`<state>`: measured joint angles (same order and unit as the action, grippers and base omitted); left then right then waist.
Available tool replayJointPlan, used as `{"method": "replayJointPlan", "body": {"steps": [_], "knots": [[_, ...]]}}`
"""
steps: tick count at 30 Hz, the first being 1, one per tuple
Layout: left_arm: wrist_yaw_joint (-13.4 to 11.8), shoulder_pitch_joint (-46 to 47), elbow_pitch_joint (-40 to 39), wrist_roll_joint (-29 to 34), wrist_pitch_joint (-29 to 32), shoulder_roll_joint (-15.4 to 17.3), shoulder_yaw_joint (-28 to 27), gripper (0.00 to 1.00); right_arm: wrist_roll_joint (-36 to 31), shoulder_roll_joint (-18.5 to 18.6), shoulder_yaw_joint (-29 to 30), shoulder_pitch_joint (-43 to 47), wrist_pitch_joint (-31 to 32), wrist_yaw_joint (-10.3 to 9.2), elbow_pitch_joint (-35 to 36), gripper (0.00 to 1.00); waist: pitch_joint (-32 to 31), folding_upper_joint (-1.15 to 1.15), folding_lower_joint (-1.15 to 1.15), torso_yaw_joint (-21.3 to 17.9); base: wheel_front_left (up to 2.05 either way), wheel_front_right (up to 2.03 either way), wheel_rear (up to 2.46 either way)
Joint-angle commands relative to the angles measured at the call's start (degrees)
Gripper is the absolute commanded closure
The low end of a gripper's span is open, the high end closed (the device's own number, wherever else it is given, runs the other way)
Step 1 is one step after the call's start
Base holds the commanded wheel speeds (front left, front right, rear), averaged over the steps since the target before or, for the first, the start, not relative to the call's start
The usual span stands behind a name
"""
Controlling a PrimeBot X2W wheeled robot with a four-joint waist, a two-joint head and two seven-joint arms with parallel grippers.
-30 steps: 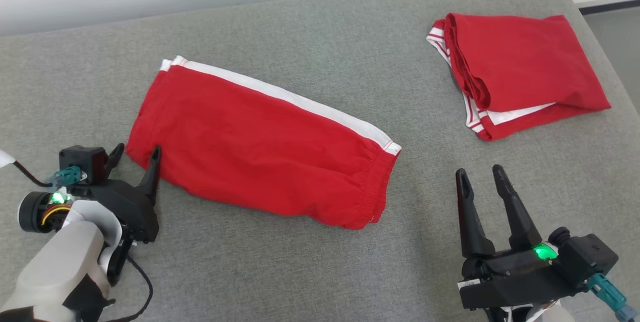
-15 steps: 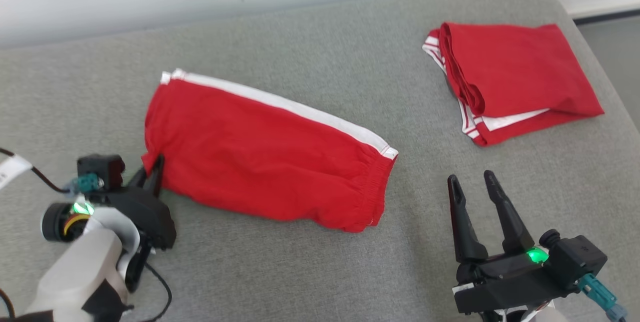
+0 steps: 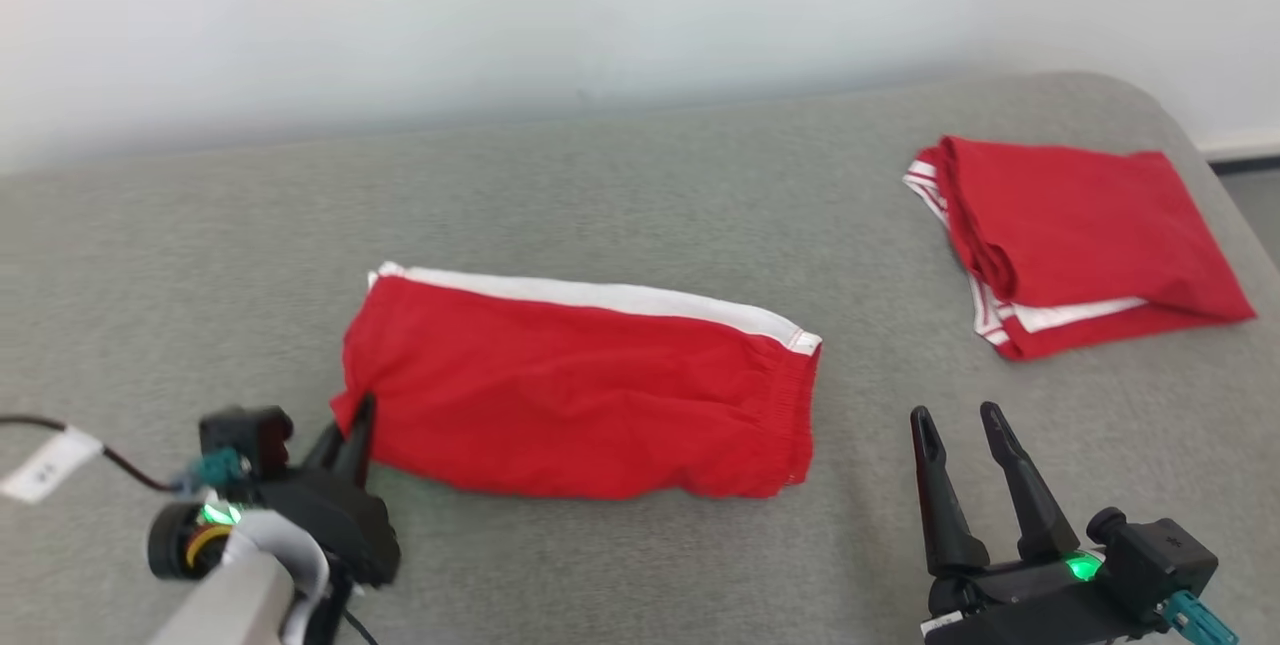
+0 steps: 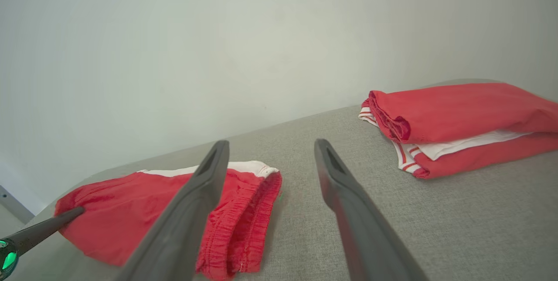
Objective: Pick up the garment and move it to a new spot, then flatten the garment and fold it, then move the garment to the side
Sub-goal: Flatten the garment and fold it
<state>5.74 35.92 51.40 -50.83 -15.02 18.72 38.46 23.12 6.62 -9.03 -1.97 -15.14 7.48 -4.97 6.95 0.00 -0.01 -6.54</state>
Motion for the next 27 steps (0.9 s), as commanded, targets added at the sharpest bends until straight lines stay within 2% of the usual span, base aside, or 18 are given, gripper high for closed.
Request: {"method": "replayJointPlan", "body": {"steps": [1,8,14,19,20,21,22,27], "knots": [[-0.78,-2.55,-1.57,1.23,-0.12,-0.59,-1.04,1.0,0.23,0.32,0.31,0.97,-0.03,0.05,-0.01,0.0,-2.41,0.0,0.01,3.3,0.0,0.0,0.0],[-3.54,-9.36,-8.12,4.51,-0.12,-1.92,-5.39,1.0,-0.05,0.24,1.19,2.41,-0.03,0.05,-0.17,0.0,-3.31,0.0,0.01,5.8,0.0,0.0,0.0],[-4.14,-12.29,-10.79,6.01,-0.13,-1.93,-7.21,1.0,0.1,0.37,0.79,1.66,-0.03,0.05,-0.93,0.0,-3.26,0.0,0.01,6.36,0.0,0.0,0.0],[-4.24,-14.02,-10.83,6.89,-0.13,-3.17,-8.0,1.0,0.51,0.36,0.47,1.34,-0.03,0.05,-2.41,0.0,-3.44,0.0,0.01,6.5,0.0,0.0,0.0],[-4.68,-14.11,-10.91,7.45,-0.13,-3.34,-8.09,0.68,0.53,0.38,0.53,1.28,-0.03,0.05,-2.6,0.0,-3.5,0.0,0.01,6.58,0.0,0.0,0.0],[-5.02,-14.2,-11.27,8.02,-0.13,-3.5,-8.38,0.27,0.52,0.4,0.61,1.29,-0.03,0.05,-2.84,0.0,-3.54,0.0,0.01,6.67,0.0,0.0,0.0],[-5.35,-14.26,-11.77,8.86,-0.13,-3.3,-8.59,0.0,0.52,0.42,0.75,1.26,-0.03,0.05,-3.07,0.0,-3.53,0.0,0.01,6.8,0.0,0.0,0.0],[-7.72,-15.38,-18.38,14.51,-0.13,-2.15,-13.84,0.0,0.49,0.67,1.66,0.87,-0.03,0.05,-4.62,0.0,-3.45,0.0,0.01,8.11,0.0,0.0,0.0]]}}
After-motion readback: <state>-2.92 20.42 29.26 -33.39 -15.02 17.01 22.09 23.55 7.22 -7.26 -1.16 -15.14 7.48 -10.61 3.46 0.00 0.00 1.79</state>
